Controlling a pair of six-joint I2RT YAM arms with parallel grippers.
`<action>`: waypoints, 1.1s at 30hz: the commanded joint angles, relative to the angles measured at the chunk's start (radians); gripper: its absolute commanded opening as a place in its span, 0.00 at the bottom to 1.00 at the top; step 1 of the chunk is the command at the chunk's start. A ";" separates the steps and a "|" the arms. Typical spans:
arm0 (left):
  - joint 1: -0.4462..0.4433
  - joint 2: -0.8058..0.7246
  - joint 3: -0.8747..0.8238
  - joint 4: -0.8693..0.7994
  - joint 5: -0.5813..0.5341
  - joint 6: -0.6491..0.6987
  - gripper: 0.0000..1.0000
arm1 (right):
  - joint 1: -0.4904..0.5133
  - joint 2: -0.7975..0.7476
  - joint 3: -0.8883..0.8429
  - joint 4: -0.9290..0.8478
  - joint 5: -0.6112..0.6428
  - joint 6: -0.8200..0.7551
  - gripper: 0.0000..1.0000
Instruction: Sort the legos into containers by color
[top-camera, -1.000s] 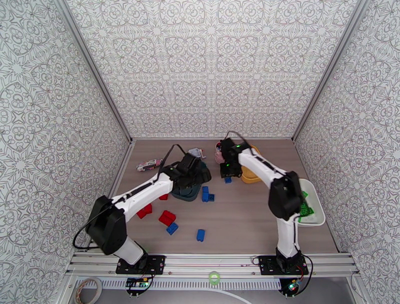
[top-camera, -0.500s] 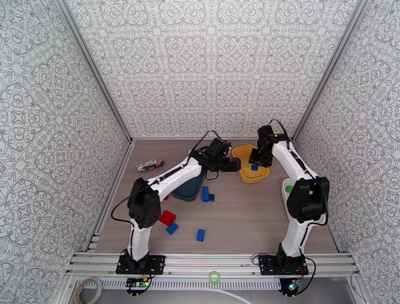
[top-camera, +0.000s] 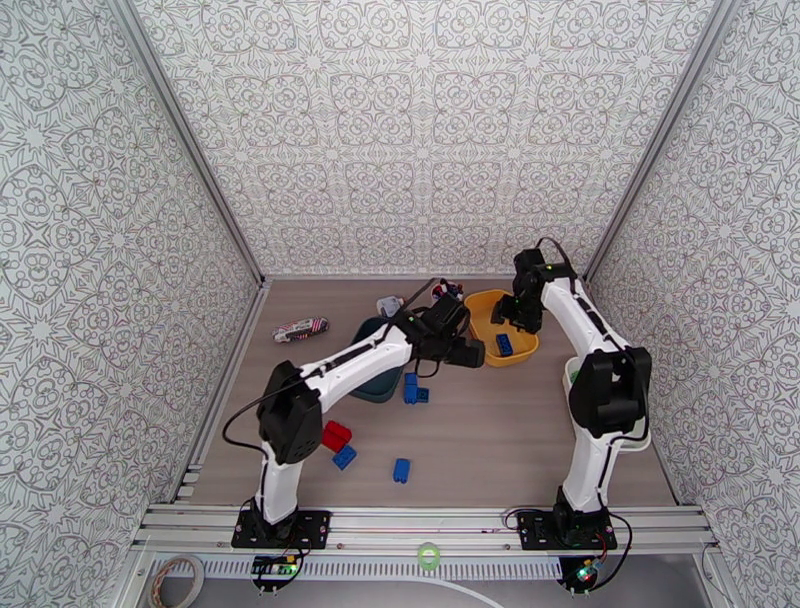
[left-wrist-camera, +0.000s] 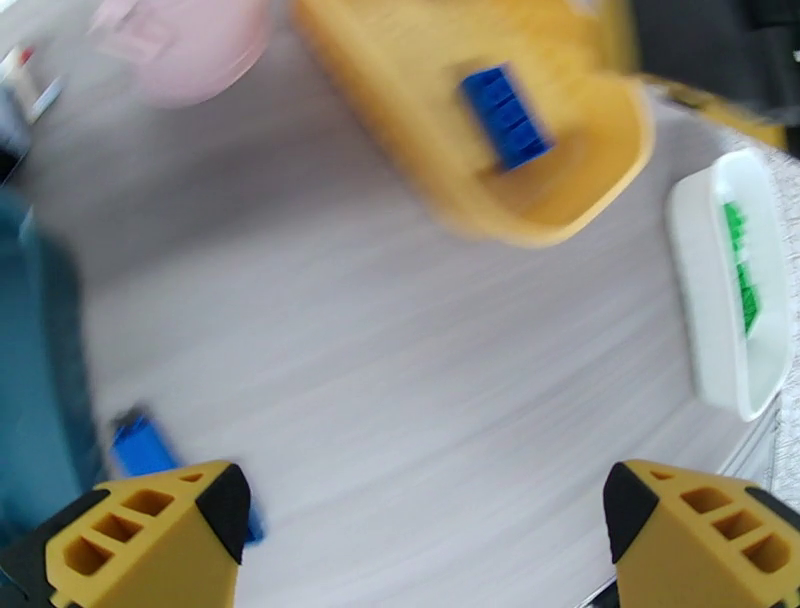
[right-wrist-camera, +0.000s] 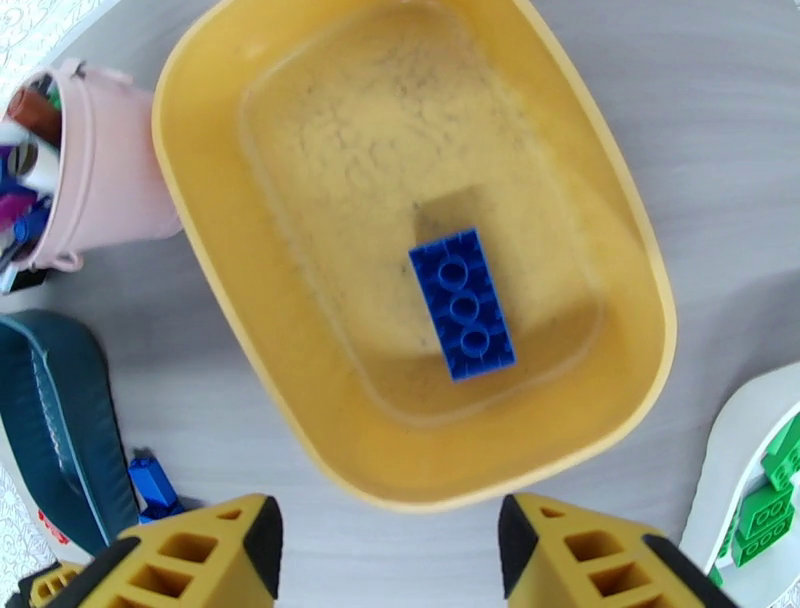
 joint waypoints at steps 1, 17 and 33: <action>0.018 -0.179 -0.176 0.040 -0.094 -0.084 0.99 | 0.049 -0.134 -0.139 0.044 -0.051 0.032 0.64; 0.254 -0.622 -0.641 -0.091 -0.158 -0.285 0.99 | 0.734 -0.257 -0.511 0.230 -0.067 0.334 0.76; 0.687 -0.818 -0.820 -0.054 0.143 -0.124 0.99 | 1.077 0.039 -0.323 0.149 0.026 0.700 0.80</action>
